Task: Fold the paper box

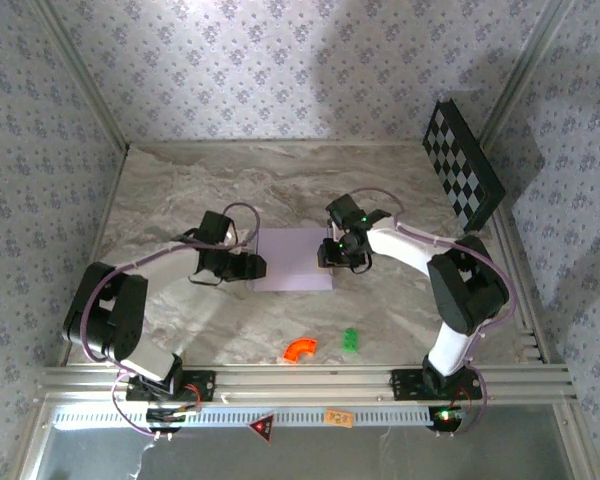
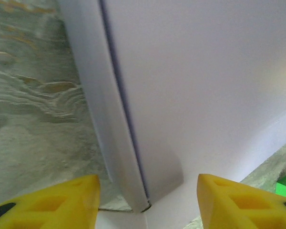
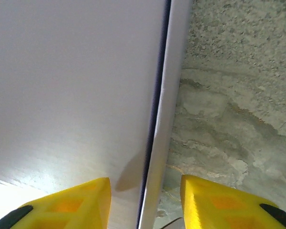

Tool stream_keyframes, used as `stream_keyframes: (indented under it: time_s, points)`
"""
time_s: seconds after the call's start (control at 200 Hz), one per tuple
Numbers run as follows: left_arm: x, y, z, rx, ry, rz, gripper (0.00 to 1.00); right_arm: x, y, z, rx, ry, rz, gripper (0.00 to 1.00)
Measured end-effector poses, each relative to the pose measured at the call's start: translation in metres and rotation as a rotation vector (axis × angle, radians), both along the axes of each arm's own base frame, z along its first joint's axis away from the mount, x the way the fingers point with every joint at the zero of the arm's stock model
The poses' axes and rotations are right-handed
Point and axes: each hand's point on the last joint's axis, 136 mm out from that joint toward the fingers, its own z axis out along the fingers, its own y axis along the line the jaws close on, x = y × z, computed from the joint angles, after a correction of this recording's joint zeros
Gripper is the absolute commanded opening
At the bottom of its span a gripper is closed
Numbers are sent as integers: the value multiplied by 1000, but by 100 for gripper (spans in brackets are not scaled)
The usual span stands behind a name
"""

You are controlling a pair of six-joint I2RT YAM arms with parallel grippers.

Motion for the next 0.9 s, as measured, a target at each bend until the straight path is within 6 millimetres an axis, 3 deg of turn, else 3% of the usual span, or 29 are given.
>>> stream_keyframes:
  time_s: [0.205,0.395,0.65,0.9]
  points:
    - [49,10,32,-17,-87,57,59,43,4,26,35,-45,-20,47]
    - [84,4,33,-21,-100,46,59,71,0,17,29,-27,-38,46]
    - [96,-4,11,-22,-41,17,54,78,0,-3,27,25,-42,41]
    - [95,-8,2,-43,1,1,41,93,13,-2,64,9,-18,27]
